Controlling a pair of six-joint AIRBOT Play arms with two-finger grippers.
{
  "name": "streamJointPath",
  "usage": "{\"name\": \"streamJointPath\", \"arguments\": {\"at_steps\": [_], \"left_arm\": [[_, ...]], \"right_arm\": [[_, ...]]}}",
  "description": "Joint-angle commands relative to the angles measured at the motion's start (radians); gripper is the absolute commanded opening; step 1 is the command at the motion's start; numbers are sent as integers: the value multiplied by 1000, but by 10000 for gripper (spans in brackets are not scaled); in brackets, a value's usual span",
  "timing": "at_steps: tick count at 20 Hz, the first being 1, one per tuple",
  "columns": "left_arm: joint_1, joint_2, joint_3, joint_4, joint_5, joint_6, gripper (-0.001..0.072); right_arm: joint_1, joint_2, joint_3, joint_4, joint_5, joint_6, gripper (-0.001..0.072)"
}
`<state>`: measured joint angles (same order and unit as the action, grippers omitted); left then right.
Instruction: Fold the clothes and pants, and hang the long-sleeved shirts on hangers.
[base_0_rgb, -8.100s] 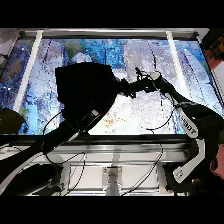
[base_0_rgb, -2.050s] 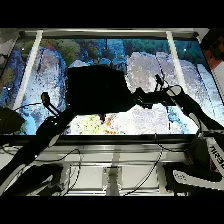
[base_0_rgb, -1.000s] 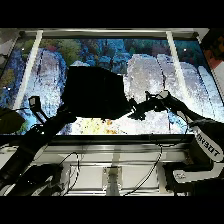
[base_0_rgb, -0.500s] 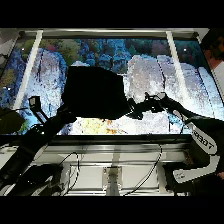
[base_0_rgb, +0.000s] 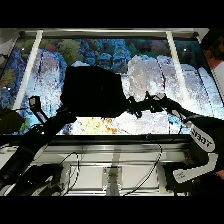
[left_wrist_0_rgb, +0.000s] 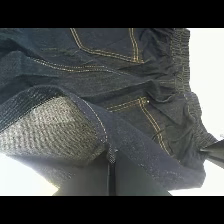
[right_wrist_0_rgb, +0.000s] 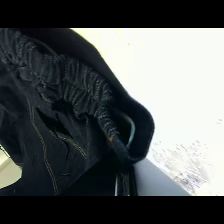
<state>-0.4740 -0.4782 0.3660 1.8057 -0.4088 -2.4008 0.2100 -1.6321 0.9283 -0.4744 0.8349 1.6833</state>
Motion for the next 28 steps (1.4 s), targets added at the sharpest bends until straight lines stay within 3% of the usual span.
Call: {"name": "streamJointPath", "arguments": {"at_steps": [1, 5, 9, 11, 13, 19, 24, 28], "left_arm": [[1, 1, 2, 6, 16, 1, 11], [52, -42, 63, 15, 110, -4, 9], [115, -240, 315, 16, 149, 76, 8], [122, -376, 488, 16, 150, 80, 7], [122, -496, 641, 16, 163, 120, 7], [122, -760, 1065, 16, 212, 140, 6], [141, -875, 1254, 16, 358, 139, 7], [158, -938, 1363, 19, 381, 139, 6]], "right_arm": [[1, 14, 1, 5, -6, -29, 33], [-10, 152, 1, 8, -53, -55, 31], [-46, 315, 60, 32, -154, -56, 31], [-53, 336, 167, 26, -188, -108, 31], [-53, 329, 286, -11, -263, -159, 32], [-53, 242, 515, -52, -507, -159, 31], [-37, 120, 664, -46, -617, -159, 31], [-15, 24, 801, -47, -724, -159, 30]]}}
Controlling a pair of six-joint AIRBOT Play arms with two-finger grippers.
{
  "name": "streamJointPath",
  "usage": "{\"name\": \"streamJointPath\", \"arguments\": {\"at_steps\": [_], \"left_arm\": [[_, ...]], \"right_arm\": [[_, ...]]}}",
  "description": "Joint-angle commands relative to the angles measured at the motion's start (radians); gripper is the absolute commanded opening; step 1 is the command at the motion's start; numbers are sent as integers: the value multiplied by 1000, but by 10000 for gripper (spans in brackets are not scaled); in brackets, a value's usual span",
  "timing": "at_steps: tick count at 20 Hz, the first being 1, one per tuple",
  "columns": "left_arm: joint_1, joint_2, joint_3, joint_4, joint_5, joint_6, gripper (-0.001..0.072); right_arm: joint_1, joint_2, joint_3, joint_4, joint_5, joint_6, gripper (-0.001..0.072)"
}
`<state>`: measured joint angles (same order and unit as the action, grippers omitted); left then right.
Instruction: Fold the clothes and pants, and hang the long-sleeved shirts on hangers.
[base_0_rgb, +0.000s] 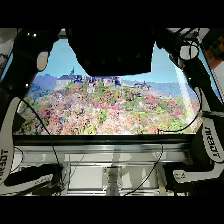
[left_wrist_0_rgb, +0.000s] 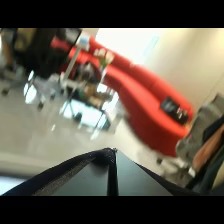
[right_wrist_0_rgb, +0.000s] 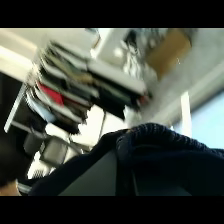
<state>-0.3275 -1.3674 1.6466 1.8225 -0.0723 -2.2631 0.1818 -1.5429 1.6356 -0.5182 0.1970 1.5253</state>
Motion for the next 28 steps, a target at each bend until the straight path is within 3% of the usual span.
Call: {"name": "streamJointPath", "arguments": {"at_steps": [1, 4, 7, 8, 10, 12, 14, 18, 28], "left_arm": [[17, -57, 97, 3, 58, 2, 6], [29, -61, 105, 3, 63, 2, 6], [28, -63, 104, 2, -123, 18, 6], [28, -63, 104, 2, -196, 63, 6], [28, -62, 102, 0, -294, 98, 5], [28, -61, 101, -2, -356, 120, 5], [28, -59, 101, -32, -415, 127, 5], [-6, -19, 57, -55, -498, 264, 5], [-105, 414, -613, -42, -517, 223, 6]], "right_arm": [[13, -89, 128, -3, -82, -1, 30], [13, -147, 209, -3, -46, -1, 32], [3, -153, 209, -12, -2, -1, 32], [-9, -153, 209, -16, 33, -1, 33], [-48, -153, 209, -37, 190, 10, 31], [-85, -153, 204, -61, 345, 72, 30], [-98, -136, 182, -117, 394, 128, 29], [-98, -91, 100, -266, 513, 221, 28], [-90, 304, -458, -378, 559, 239, 29]]}}
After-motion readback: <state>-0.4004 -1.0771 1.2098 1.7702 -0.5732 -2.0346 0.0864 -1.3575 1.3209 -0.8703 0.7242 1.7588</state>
